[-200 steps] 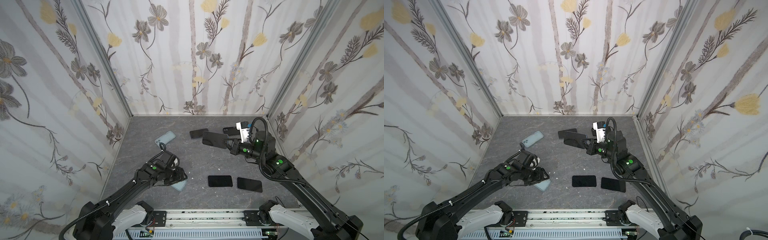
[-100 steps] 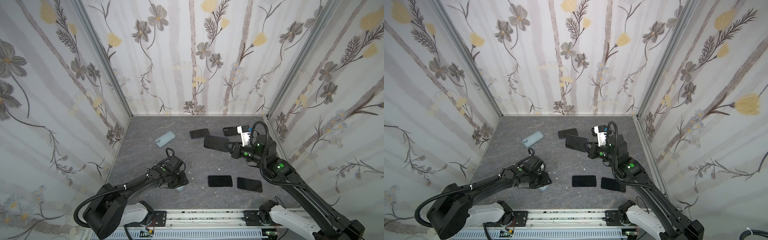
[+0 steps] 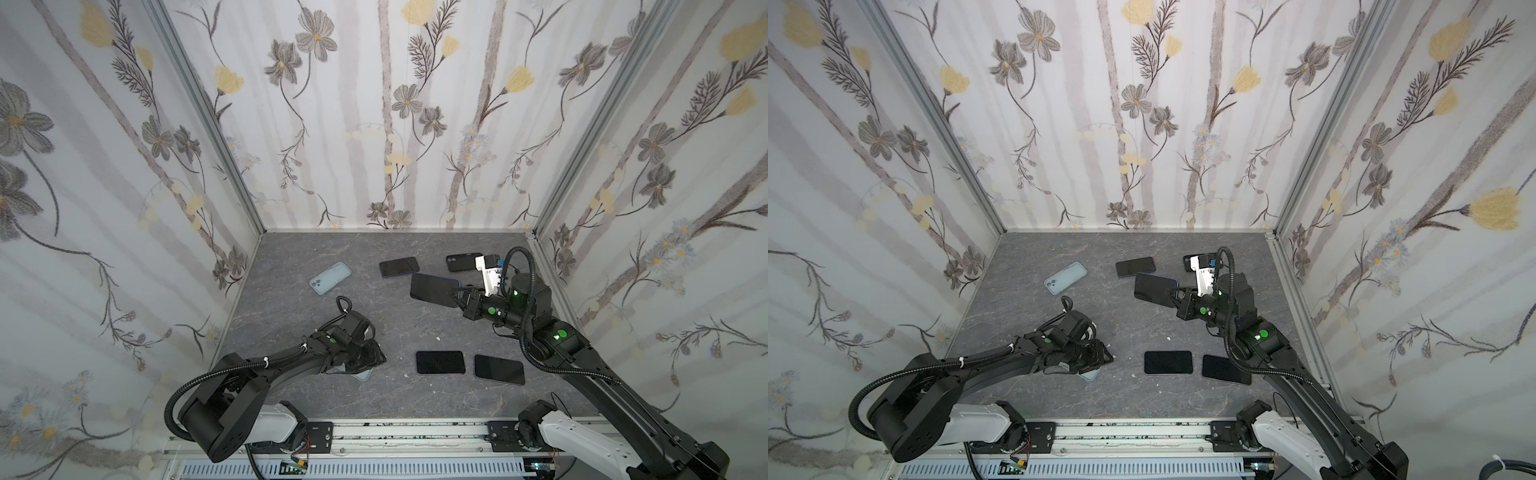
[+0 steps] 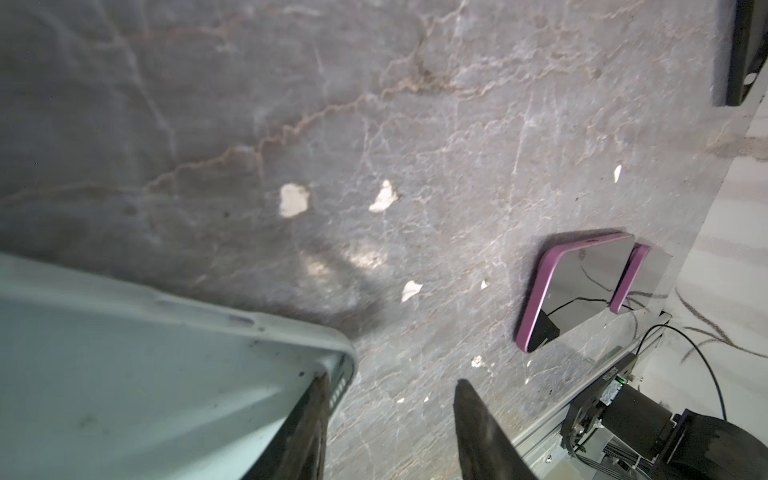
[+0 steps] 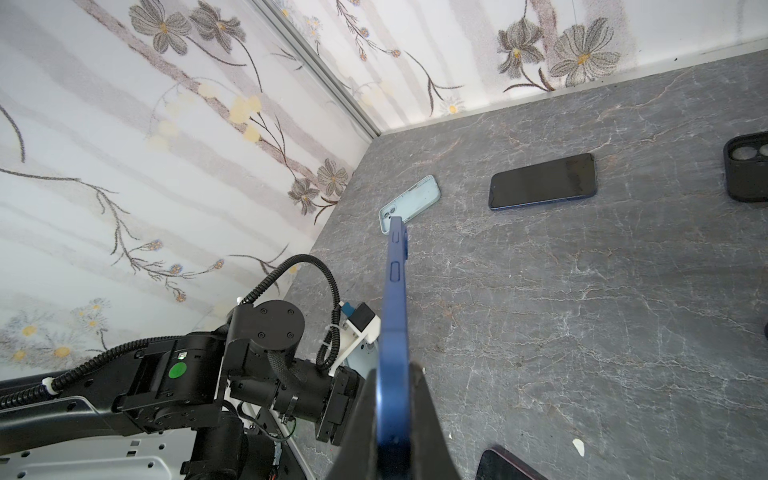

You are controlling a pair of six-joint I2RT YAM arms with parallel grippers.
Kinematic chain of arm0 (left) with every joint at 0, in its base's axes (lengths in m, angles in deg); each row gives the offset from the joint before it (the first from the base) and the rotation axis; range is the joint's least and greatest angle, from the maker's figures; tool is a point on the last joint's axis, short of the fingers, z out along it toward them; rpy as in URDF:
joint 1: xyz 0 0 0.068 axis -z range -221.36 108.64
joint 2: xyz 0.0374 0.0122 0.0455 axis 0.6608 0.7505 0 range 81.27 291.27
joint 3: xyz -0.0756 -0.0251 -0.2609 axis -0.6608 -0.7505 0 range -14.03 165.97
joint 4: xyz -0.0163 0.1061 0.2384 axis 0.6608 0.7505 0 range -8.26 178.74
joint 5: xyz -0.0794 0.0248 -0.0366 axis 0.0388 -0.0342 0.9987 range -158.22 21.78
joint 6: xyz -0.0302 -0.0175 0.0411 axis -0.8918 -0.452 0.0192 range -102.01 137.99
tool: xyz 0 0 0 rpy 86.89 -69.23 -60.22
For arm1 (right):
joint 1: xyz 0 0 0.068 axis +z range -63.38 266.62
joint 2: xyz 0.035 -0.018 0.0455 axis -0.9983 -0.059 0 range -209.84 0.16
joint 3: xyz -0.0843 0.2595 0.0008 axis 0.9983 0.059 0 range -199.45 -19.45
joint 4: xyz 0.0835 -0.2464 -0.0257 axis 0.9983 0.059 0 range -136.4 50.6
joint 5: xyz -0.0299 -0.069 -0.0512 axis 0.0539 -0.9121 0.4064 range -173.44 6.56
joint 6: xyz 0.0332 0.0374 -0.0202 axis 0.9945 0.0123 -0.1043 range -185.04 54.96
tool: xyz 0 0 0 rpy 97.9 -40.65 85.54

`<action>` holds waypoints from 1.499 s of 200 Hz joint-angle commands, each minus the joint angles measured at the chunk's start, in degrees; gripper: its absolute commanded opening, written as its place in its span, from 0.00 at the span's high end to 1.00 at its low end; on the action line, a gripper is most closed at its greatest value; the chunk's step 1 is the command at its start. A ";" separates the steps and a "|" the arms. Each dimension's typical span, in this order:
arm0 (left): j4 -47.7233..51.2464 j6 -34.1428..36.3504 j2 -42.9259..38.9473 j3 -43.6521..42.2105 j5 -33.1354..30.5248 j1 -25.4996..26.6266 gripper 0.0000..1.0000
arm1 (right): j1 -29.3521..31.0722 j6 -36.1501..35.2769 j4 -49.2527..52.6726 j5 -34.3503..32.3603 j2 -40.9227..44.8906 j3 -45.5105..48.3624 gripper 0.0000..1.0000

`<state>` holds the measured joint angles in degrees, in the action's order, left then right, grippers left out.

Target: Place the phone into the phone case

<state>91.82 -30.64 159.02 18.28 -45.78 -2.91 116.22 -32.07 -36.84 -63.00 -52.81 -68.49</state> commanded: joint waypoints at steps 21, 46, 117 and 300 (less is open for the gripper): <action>-8.24 -3.07 5.07 3.10 -2.34 -0.31 0.52 | 0.02 -0.21 -1.60 -1.04 0.25 -0.29 1.00; -10.89 -3.46 9.05 5.77 -3.03 -0.31 0.51 | -0.06 -0.10 -1.28 -1.36 0.41 -0.37 1.00; -13.28 -0.04 22.11 15.34 -2.08 -0.39 0.51 | -0.19 -1.46 1.59 -2.16 0.41 -2.67 1.00; 6.11 11.40 -9.61 14.46 -6.09 -17.77 0.43 | 5.10 2.58 8.32 -0.02 -11.06 -13.52 1.00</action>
<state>92.35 -22.46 155.18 35.27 -50.52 -16.52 118.85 -30.95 -26.87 -65.14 -60.39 -80.21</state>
